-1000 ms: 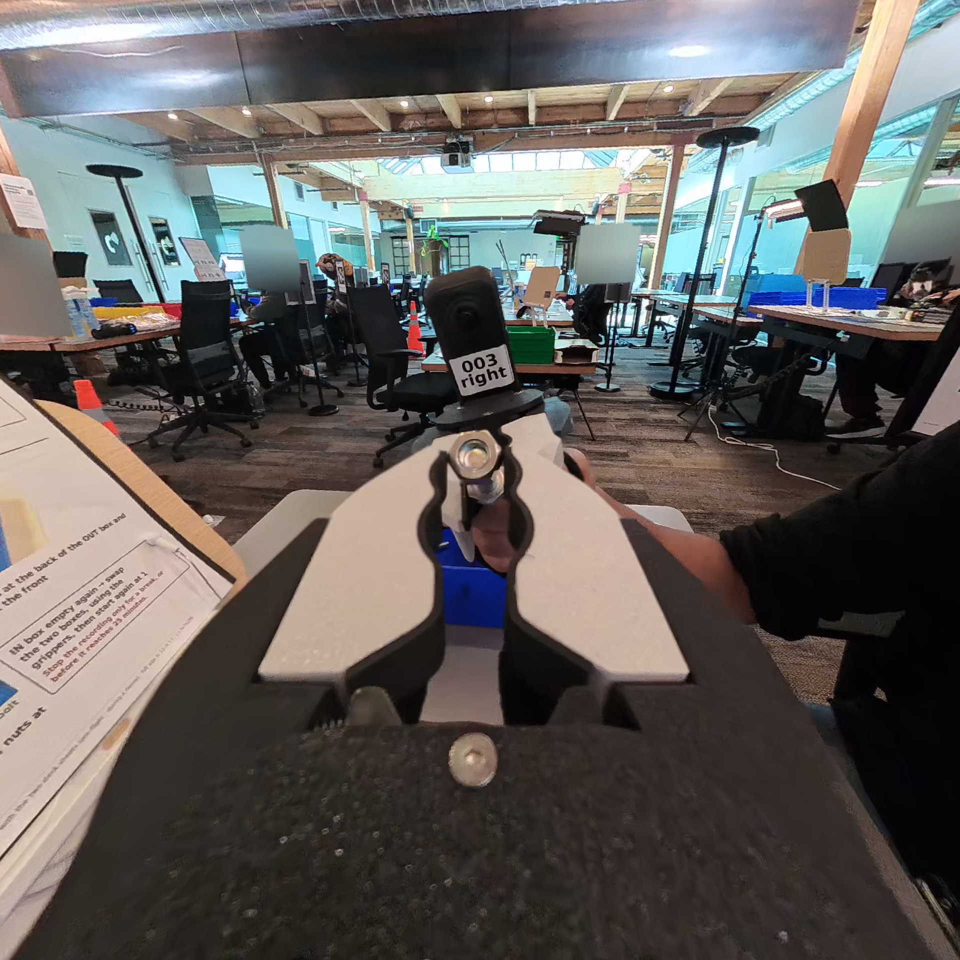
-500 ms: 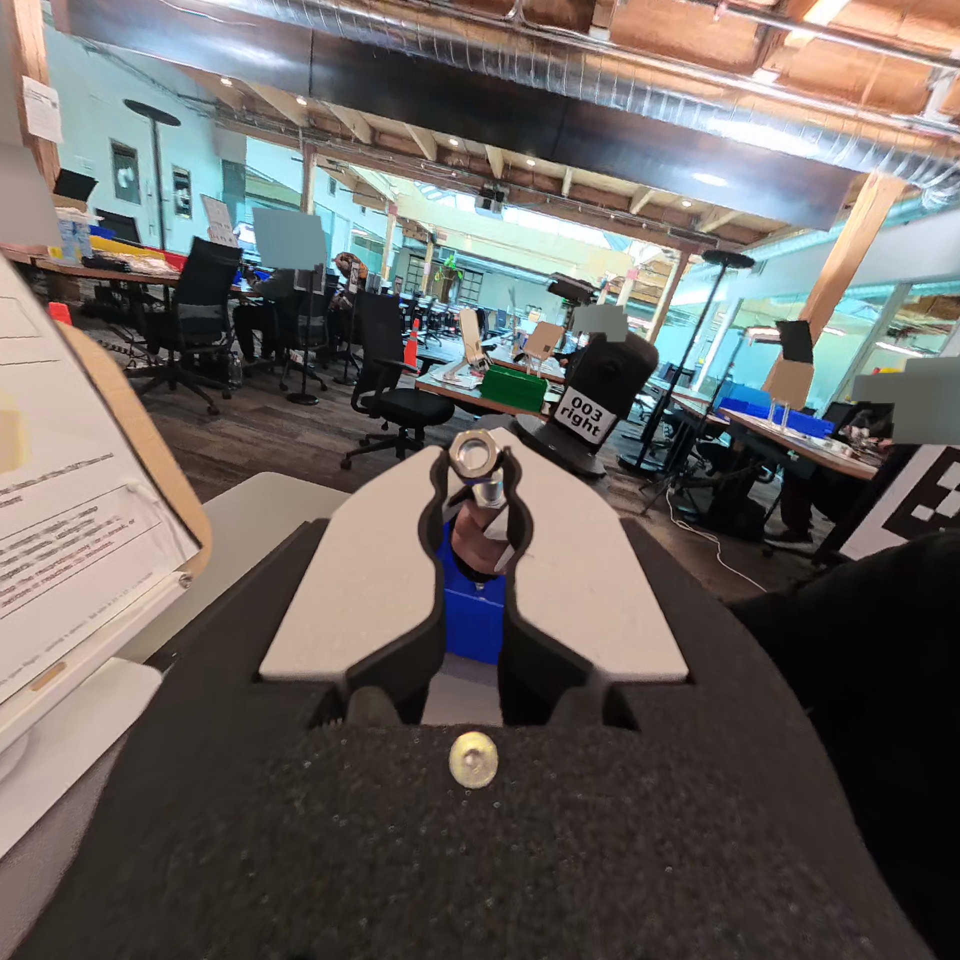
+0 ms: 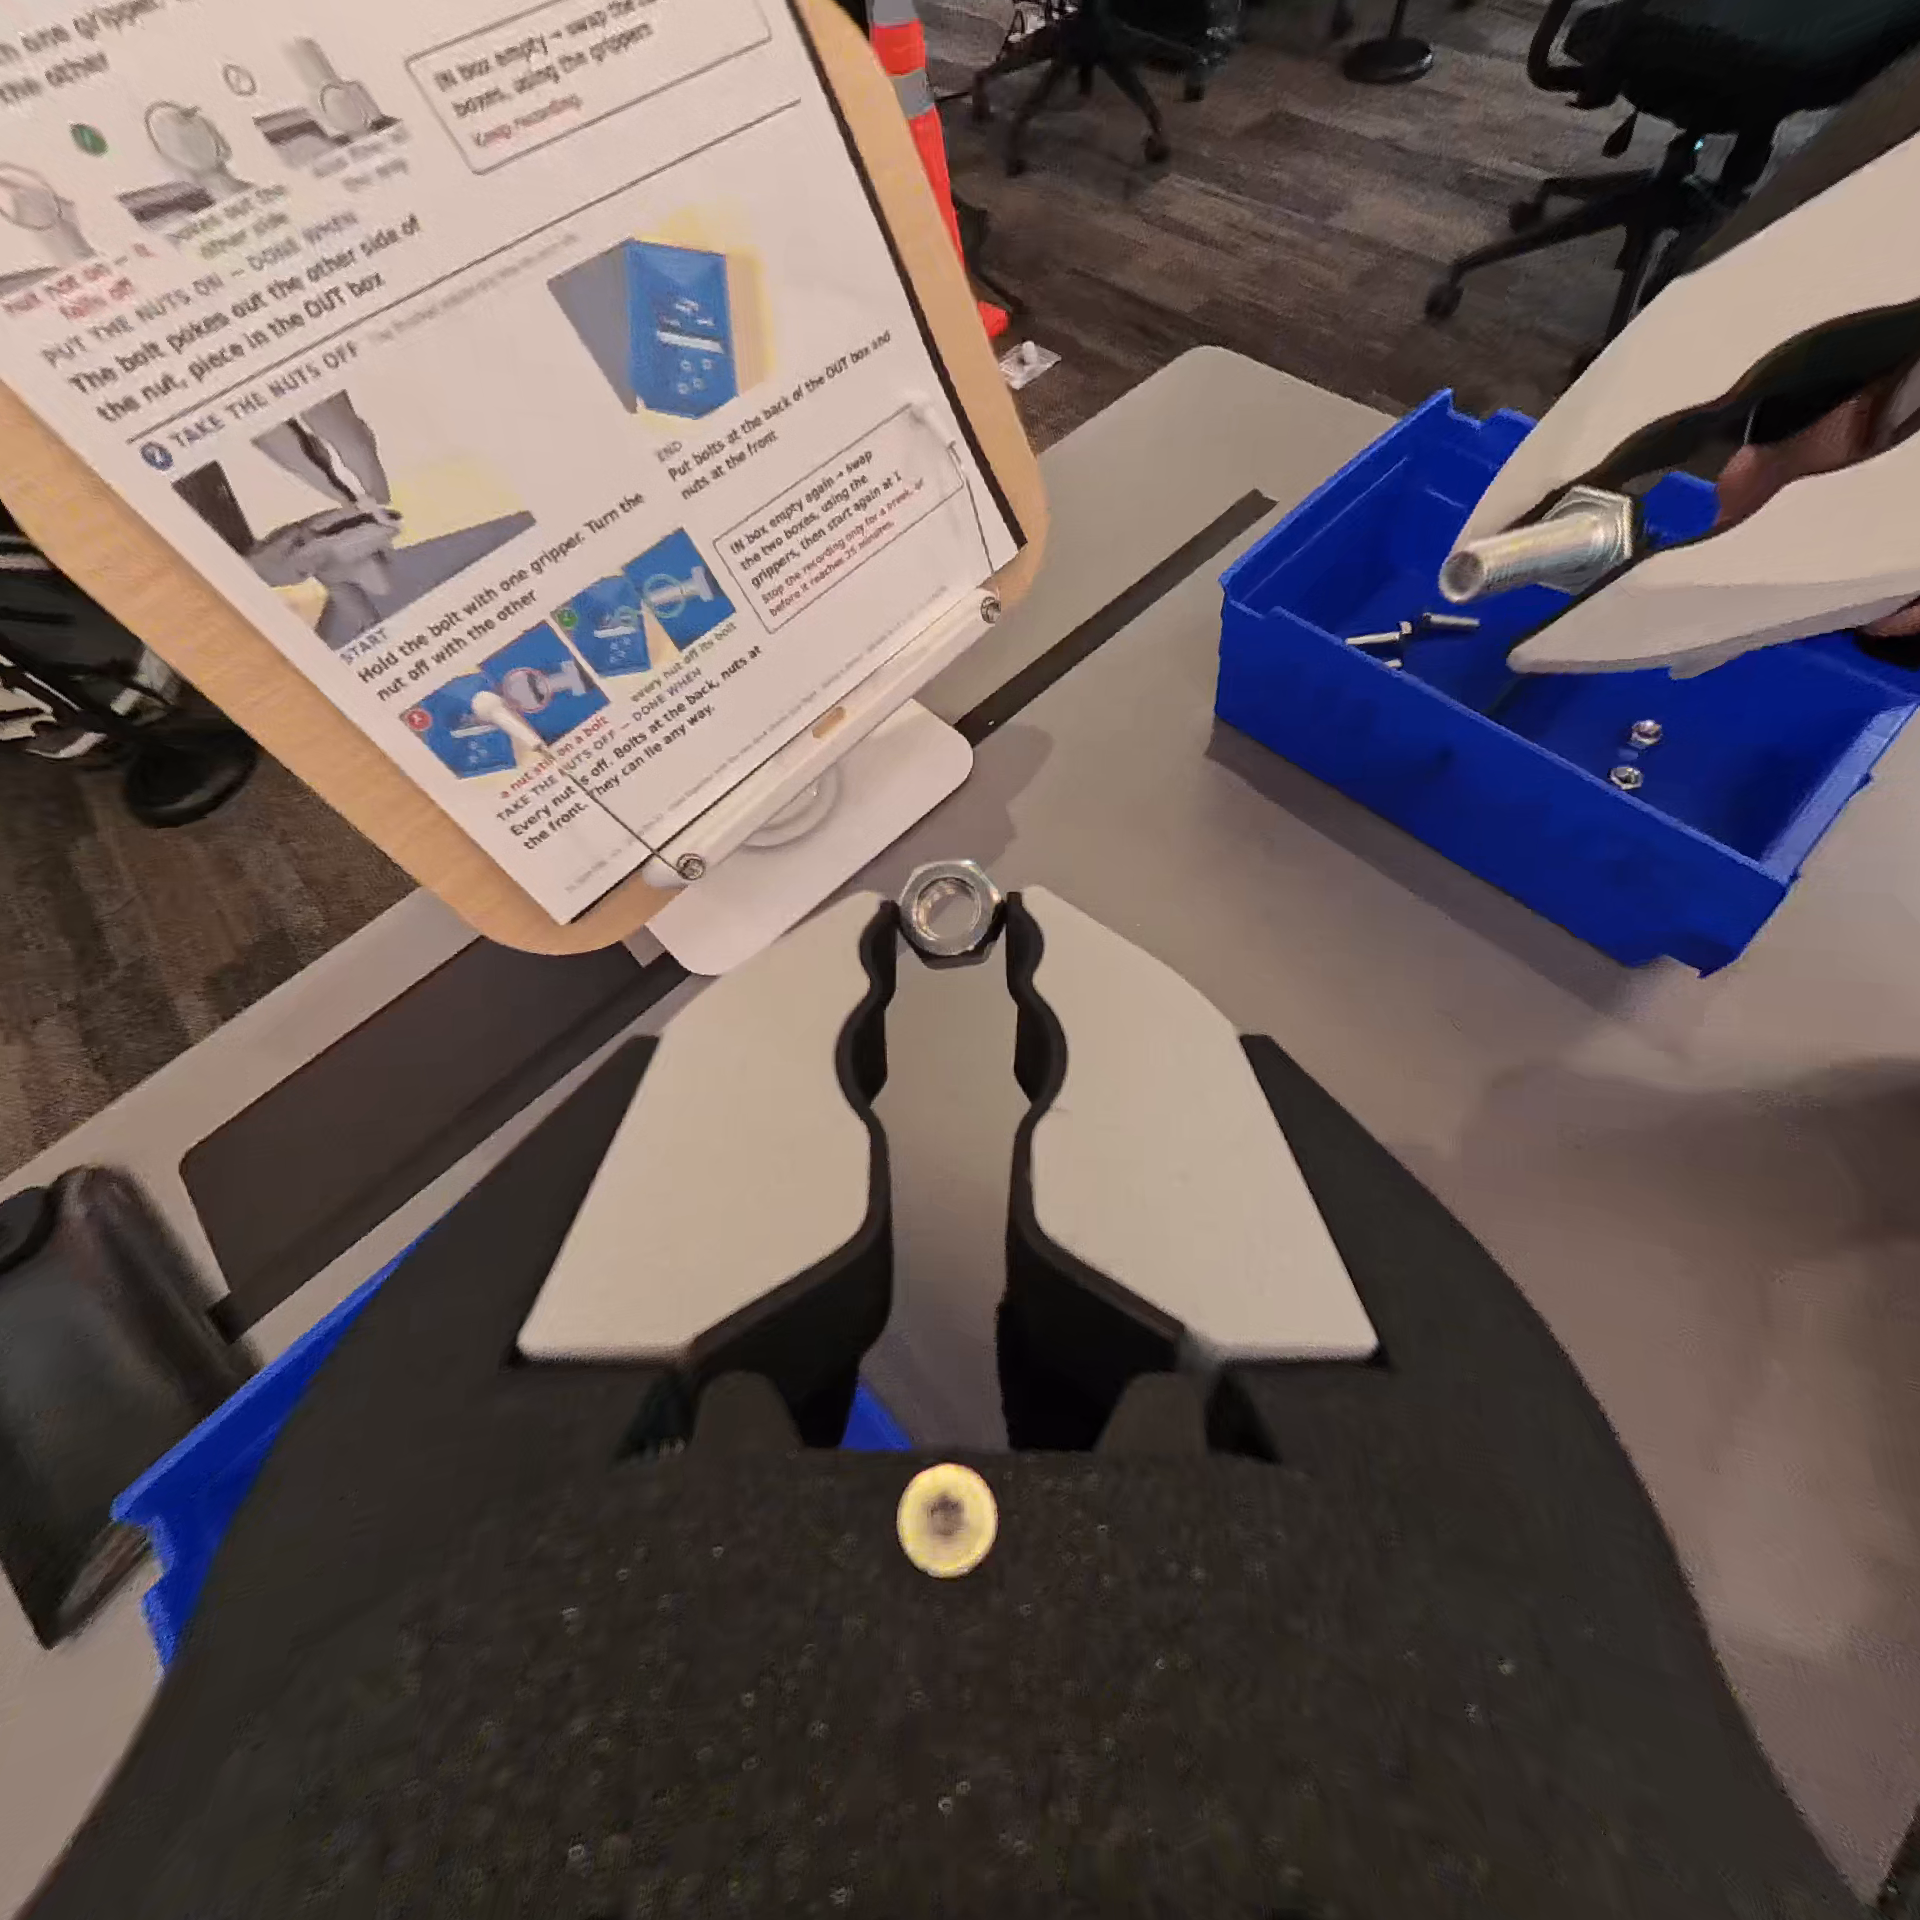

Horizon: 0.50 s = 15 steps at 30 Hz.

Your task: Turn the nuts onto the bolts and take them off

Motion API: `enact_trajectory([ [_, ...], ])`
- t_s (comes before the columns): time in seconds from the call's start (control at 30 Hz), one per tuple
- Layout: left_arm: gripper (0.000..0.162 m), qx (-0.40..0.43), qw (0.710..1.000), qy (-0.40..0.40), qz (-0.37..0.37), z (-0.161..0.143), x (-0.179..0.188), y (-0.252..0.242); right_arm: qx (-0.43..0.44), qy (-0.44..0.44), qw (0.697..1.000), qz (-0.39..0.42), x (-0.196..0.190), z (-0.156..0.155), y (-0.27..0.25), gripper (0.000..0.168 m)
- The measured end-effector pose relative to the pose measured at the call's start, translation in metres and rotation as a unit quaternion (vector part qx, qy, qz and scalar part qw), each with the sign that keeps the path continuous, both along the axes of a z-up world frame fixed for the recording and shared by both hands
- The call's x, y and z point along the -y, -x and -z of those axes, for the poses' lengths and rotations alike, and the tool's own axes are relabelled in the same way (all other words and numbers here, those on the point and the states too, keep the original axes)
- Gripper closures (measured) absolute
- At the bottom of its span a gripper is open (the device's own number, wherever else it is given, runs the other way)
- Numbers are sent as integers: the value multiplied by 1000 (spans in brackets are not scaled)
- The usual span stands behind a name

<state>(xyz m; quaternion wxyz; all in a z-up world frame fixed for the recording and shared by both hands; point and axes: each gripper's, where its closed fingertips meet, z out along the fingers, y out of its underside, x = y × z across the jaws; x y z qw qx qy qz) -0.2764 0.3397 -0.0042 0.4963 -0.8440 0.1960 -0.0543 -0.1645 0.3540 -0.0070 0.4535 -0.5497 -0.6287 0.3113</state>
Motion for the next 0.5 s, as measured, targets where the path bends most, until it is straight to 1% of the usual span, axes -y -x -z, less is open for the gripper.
enact_trajectory([
  [0.07, 143, -14, 1000, -3, 2, -1, 2, -3, 27, -14, 1000, 0, 2, 4, -7, 150],
  [0.13, 143, -24, 1000, 0, 11, 0, 5, -8, 70, -44, 996, 21, -3, 8, -27, 150],
  [0.2, 143, -25, 999, -1, 21, -1, 9, -12, 116, -64, 989, 71, -17, 10, -63, 150],
  [0.3, 143, -17, 999, 2, 43, -2, 14, -19, 176, -46, 966, 183, -50, 22, -133, 150],
  [0.37, 143, -23, 999, 6, 46, 0, 15, -20, 218, -6, 944, 246, -74, 42, -175, 150],
  [0.43, 143, -26, 998, 9, 48, 2, 15, -21, 278, 51, 915, 287, -97, 76, -205, 150],
  [0.47, 143, -26, 998, 12, 52, 3, 15, -23, 320, 73, 898, 293, -109, 96, -214, 150],
  [0.5, 143, -27, 998, 15, 56, 5, 14, -24, 368, 97, 881, 282, -119, 118, -219, 150],
])
